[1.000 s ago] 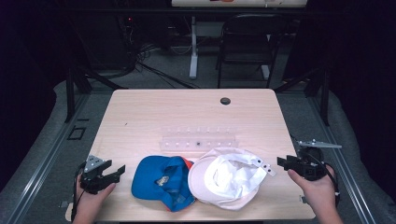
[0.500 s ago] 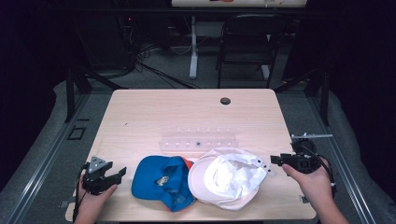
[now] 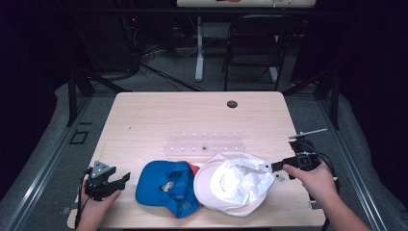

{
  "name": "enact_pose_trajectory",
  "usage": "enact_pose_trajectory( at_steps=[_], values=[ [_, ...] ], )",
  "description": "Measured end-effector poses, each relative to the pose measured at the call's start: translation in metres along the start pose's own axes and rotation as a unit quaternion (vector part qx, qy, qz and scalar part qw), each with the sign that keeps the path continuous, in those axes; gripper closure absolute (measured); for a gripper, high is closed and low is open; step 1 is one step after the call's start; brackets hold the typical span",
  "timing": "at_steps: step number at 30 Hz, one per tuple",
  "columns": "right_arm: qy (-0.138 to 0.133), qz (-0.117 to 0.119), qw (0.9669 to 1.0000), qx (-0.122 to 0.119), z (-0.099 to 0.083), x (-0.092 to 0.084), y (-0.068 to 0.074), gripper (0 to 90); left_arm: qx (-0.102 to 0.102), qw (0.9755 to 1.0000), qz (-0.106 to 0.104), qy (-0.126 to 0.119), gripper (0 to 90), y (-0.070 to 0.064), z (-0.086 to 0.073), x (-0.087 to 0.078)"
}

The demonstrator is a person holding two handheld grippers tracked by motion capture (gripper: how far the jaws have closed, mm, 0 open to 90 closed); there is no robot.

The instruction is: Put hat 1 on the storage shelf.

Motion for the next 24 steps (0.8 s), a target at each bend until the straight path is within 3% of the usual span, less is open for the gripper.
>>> enact_pose_trajectory(
  at_steps=[7,15,16,17,19,24],
  values=[
    [0.042,0.015,0.9988,0.018,0.0,0.016,0.002,53.2,0.0,1.0,-0.002,-0.001,38.3,-0.001,0.0,0.001],
    [0.065,0.04,0.9958,0.051,-0.003,0.03,0.004,53.4,0.001,1.0,-0.001,0.001,38.3,0.001,0.0,0.001],
    [0.079,0.044,0.995,0.042,-0.004,0.031,0.002,53.7,0.001,1.0,-0.001,0.001,38.3,0.001,0.0,0.001],
    [0.079,0.044,0.995,0.042,-0.004,0.031,0.002,53.7,0.001,1.0,-0.001,0.001,38.3,0.001,0.0,0.001],
    [0.071,0.048,0.9941,0.068,-0.006,0.036,0.004,55.7,0.001,1.0,-0.002,0.0,38.3,0.001,0.0,0.002],
    [0.059,0.052,0.9936,0.081,-0.005,0.037,0.002,64.2,0.0,1.0,-0.001,0.0,38.3,0.001,0.0,0.001]
  ],
)
Point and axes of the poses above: each handheld gripper's, and its own axes: x roughly forward along the jaws, z roughly out of its top, y roughly to its left, the point moved 5 cm from there along x, roughly forward along the jaws, and after that the axes turned 6 degrees about -z, right-handed, at the moved point
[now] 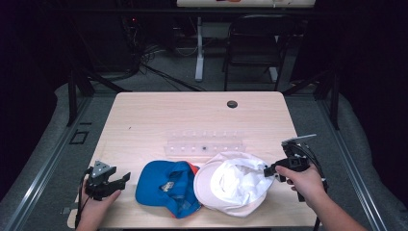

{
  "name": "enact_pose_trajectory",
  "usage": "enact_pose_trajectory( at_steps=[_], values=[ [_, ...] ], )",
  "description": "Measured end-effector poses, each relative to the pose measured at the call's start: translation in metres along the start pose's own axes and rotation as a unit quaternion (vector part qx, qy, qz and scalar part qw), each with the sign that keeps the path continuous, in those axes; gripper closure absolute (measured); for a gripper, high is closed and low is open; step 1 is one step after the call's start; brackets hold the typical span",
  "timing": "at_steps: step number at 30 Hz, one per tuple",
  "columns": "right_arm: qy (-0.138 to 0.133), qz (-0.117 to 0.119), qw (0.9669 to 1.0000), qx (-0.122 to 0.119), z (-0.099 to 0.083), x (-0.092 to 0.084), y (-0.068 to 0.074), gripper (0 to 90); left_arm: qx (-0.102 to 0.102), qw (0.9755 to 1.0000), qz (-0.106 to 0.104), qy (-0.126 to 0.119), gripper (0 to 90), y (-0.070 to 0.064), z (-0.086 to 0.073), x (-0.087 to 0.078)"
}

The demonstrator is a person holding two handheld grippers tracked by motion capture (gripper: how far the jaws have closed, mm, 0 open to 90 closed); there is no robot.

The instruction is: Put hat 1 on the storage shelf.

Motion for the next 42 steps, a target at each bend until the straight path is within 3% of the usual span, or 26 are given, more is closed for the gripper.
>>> enact_pose_trajectory(
  at_steps=[2,8,10,11,18,20,23,24,30,33,40,42],
  values=[
    [0.012,-0.008,0.9998,-0.015,-0.001,-0.002,-0.002,68.4,0.0,1.0,0.0,0.0,38.3,0.0,0.0,0.0],
    [0.003,-0.021,0.9994,-0.028,-0.002,-0.003,0.003,78.4,0.0,1.0,0.0,0.0,38.3,0.0,0.0,0.0],
    [-0.007,-0.025,0.9994,-0.024,-0.002,-0.003,0.007,79.7,0.001,1.0,0.0,0.001,38.3,0.0,0.0,0.001],
    [0.002,-0.028,0.999,-0.035,-0.002,-0.004,0.007,80.0,0.002,1.0,0.0,0.001,38.3,0.0,0.0,0.001],
    [0.003,-0.028,0.9991,-0.032,0.0,-0.007,0.015,81.2,0.002,1.0,0.002,0.003,38.3,0.001,-0.001,0.0],
    [0.011,-0.033,0.9984,-0.045,0.0,-0.01,0.016,81.3,0.0,1.0,0.001,0.004,38.3,0.002,-0.001,0.0],
    [-0.002,-0.033,0.9987,-0.037,0.0,-0.011,0.02,81.4,-0.003,1.0,0.001,0.001,38.3,0.002,-0.001,0.0],
    [0.012,-0.035,0.9981,-0.05,0.0,-0.014,0.02,81.4,-0.003,1.0,0.001,0.001,38.3,0.002,-0.001,0.0],
    [0.004,-0.024,0.9987,-0.044,0.001,-0.02,0.026,81.4,0.001,1.0,0.002,0.003,38.3,0.001,-0.001,0.0],
    [-0.004,-0.031,0.9986,-0.043,0.001,-0.022,0.029,81.4,0.001,1.0,0.001,0.002,38.3,0.001,-0.001,0.001],
    [-0.003,-0.015,0.9985,-0.052,0.001,-0.025,0.033,81.4,0.001,1.0,0.002,0.002,38.3,0.001,-0.001,0.0],
    [-0.002,-0.006,0.9991,-0.042,0.001,-0.026,0.033,81.4,0.002,1.0,0.002,0.002,38.3,0.001,-0.001,0.0]
  ],
)
Point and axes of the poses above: each handheld gripper's, and its own axes: x roughly forward along the jaws, z roughly out of its top, y roughly to its left, the point moved 5 cm from there along x, roughly forward along the jaws, and after that the axes turned 6 degrees about -z, right-handed, at the moved point
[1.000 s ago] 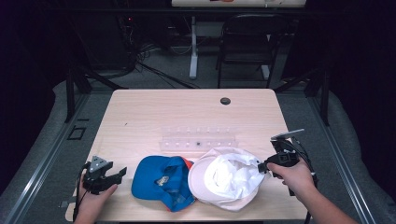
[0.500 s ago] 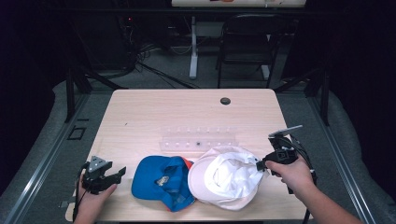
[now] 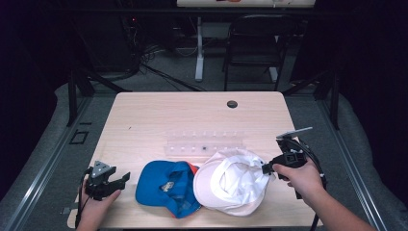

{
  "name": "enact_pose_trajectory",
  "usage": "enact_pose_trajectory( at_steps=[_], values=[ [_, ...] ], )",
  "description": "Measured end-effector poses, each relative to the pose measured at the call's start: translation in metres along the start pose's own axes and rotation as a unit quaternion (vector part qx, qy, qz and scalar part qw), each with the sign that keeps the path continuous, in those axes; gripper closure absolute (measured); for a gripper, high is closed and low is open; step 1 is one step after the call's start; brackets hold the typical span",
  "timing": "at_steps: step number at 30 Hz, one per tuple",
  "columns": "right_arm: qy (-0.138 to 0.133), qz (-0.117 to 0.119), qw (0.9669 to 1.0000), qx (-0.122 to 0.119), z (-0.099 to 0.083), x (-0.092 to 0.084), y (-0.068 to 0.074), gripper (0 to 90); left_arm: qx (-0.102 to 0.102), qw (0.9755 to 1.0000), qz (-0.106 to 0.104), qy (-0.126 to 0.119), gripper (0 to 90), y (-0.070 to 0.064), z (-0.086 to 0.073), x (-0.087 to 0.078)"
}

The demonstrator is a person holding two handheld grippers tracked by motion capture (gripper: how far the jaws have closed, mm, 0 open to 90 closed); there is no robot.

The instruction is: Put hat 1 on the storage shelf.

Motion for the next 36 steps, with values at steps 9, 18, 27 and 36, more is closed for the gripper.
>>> enact_pose_trajectory(
  at_steps=[9,18,27,36],
  values=[
    [0.002,0.035,0.999,0.026,0.001,-0.007,0.0,81.6,0.0,1.0,0.001,0.0,38.3,0.0,0.0,0.0],
    [-0.008,0.079,0.9966,0.025,0.002,-0.019,0.008,81.7,-0.002,1.0,0.002,-0.001,38.3,0.0,0.0,0.0],
    [-0.001,0.124,0.9914,0.042,0.004,-0.029,0.016,81.7,-0.002,1.0,0.002,-0.001,38.3,0.0,0.0,0.0],
    [-0.016,0.174,0.9831,0.053,0.006,-0.039,0.024,81.8,-0.001,1.0,0.002,-0.001,38.3,0.0,0.0,0.0]
  ],
)
Point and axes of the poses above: each handheld gripper's, and its own axes: x roughly forward along the jaws, z roughly out of its top, y roughly to its left, the point moved 5 cm from there along x, roughly forward along the jaws, and after that the axes turned 6 degrees about -z, right-handed, at the moved point
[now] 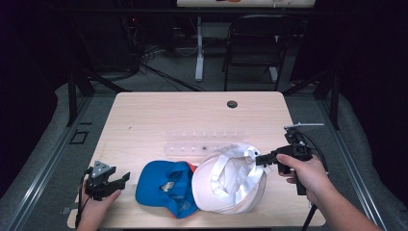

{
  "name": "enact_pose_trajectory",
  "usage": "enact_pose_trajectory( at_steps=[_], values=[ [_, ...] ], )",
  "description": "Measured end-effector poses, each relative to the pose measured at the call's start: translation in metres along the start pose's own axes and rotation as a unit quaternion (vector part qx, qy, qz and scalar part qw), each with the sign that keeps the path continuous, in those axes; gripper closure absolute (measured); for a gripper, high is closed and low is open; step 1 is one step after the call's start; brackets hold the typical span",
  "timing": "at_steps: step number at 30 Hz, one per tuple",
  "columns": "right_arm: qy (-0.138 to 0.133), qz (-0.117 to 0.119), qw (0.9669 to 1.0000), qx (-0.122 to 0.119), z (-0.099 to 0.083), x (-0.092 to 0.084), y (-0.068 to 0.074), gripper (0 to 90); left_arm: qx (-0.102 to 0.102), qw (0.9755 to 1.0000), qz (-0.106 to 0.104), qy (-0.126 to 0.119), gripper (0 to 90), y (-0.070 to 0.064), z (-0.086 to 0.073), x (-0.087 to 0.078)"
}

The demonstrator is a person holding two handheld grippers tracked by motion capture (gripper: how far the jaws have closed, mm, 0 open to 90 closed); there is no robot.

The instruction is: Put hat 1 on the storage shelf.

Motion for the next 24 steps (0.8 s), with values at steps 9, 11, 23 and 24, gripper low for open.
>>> enact_pose_trajectory(
  at_steps=[9,11,23,24],
  values=[
    [-0.011,0.041,0.9991,0.003,0.001,-0.005,0.009,81.8,0.0,1.0,-0.001,0.0,38.3,0.0,0.0,0.0],
    [-0.011,0.045,0.9989,0.002,0.001,-0.006,0.011,81.9,0.0,1.0,-0.001,0.0,38.3,0.0,0.0,0.0],
    [-0.044,0.089,0.9948,-0.022,0.005,-0.027,0.039,81.9,0.001,1.0,-0.001,-0.001,38.3,0.0,0.0,0.0],
    [-0.047,0.092,0.9944,-0.024,0.006,-0.029,0.041,81.9,0.001,1.0,-0.001,-0.001,38.3,0.0,0.0,0.0]
  ],
)
Point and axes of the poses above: each handheld gripper's, and its own axes: x roughly forward along the jaws, z roughly out of its top, y roughly to its left, the point moved 5 cm from there along x, roughly forward along the jaws, and after that the axes turned 6 degrees about -z, right-handed, at the moved point
